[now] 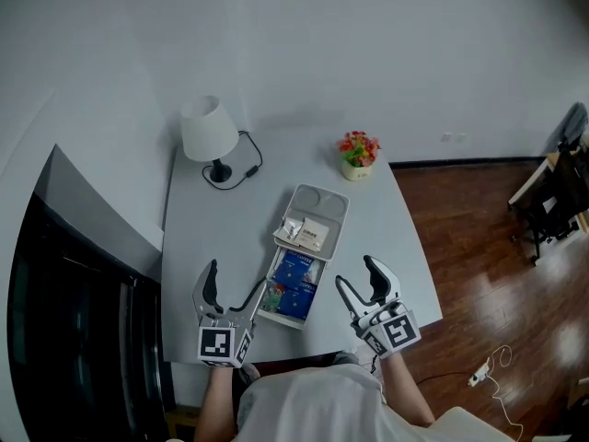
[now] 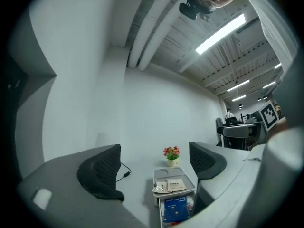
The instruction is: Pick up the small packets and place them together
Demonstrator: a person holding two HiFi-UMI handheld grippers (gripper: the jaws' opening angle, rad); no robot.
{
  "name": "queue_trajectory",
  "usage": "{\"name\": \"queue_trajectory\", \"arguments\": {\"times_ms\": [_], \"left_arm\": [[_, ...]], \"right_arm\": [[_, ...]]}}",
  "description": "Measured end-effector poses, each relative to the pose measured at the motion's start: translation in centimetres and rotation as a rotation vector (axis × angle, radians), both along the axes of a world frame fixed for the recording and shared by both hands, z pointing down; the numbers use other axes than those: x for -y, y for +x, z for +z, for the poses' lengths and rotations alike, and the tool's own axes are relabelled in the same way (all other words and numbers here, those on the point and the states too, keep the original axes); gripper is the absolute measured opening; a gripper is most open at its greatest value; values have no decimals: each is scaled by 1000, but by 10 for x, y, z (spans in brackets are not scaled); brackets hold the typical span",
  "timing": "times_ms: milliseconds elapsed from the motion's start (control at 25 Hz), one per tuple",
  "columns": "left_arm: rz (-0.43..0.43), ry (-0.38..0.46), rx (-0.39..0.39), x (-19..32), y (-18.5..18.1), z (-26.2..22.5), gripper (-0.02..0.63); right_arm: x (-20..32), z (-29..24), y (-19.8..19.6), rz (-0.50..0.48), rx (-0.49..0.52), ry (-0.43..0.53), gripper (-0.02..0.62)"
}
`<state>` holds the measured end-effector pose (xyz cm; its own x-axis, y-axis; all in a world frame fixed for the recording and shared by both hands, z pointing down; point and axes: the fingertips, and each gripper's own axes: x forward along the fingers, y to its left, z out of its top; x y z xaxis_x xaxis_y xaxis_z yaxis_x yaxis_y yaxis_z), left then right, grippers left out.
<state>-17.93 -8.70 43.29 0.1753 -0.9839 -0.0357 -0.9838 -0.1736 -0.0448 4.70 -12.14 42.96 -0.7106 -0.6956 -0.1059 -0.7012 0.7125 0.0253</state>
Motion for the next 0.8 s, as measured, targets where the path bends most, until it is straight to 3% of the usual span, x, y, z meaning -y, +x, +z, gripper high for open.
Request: {"name": "queue_trajectory", "arguments": {"times_ms": [320, 800], "left_arm": [[-112, -14, 1, -40, -37, 17, 386], [-78, -31, -29, -30, -38, 18, 385]], "right_arm": [[1, 10, -12, 1, -68, -13, 284], [-2, 28, -34, -52, -117, -49, 284]]}}
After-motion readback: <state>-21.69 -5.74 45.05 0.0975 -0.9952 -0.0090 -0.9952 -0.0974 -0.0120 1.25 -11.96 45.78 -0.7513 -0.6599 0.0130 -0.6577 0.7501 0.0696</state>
